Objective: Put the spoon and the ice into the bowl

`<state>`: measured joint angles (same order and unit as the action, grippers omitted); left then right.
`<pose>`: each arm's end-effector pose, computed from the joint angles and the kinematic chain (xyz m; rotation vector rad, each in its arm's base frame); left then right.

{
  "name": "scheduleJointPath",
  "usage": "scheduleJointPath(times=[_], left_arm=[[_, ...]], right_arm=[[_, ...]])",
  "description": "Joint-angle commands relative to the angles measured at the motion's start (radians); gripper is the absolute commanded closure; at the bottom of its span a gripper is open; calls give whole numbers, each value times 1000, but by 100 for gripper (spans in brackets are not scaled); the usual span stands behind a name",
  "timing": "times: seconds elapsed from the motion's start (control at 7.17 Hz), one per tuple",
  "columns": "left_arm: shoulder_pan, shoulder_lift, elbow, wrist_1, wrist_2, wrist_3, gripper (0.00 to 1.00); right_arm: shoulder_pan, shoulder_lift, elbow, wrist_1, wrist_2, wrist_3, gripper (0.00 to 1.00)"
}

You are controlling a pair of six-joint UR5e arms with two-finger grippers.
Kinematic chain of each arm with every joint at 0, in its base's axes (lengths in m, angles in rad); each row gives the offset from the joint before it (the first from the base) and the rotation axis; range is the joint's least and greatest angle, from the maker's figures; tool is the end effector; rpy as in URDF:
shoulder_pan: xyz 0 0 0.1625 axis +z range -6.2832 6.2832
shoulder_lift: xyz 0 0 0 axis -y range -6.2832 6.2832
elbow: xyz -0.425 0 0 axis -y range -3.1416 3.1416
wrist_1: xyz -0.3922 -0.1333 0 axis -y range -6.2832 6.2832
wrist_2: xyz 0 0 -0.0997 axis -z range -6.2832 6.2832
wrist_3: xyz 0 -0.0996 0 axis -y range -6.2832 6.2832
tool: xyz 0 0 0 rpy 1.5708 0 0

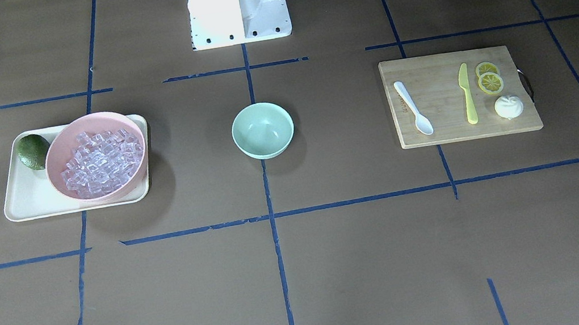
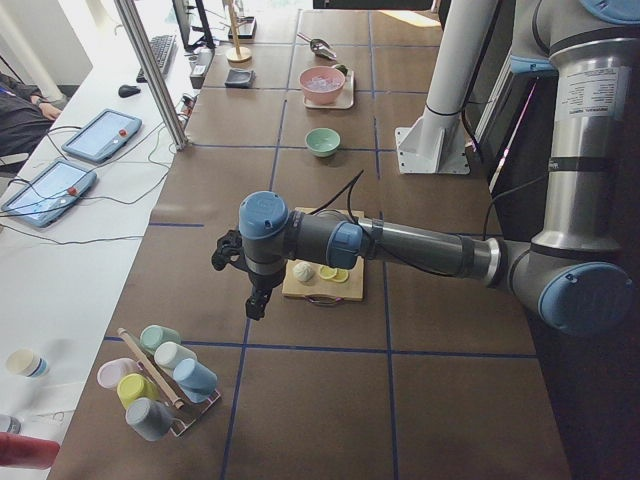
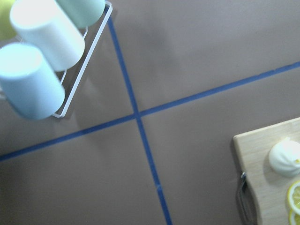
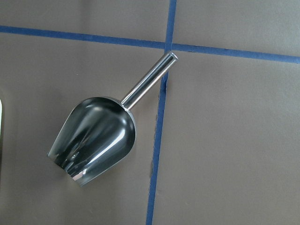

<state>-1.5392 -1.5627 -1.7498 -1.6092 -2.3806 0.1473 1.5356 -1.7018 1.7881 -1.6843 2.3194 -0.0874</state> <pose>-0.0455 -0.4965 0.5673 0.2447 0.7960 0.2532 0.0502 -0.4349 0.6257 -0.0064 -0.7494 -0.1066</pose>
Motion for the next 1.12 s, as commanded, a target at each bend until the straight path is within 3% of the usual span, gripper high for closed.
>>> scheduleJointPath(times=[0.0, 0.14, 0.42, 0.98], left_arm=[[89, 4, -10, -85, -34, -43, 0], [220, 4, -20, -92, -48, -186, 0], [338, -2, -86, -182, 6, -584, 0], [722, -28, -257, -198, 304, -1139, 0]], right_arm=[[0, 1, 1, 0, 2, 0, 0], [0, 1, 1, 0, 2, 0, 0], [0, 1, 4, 0, 2, -2, 0], [0, 1, 7, 0, 3, 0, 0]])
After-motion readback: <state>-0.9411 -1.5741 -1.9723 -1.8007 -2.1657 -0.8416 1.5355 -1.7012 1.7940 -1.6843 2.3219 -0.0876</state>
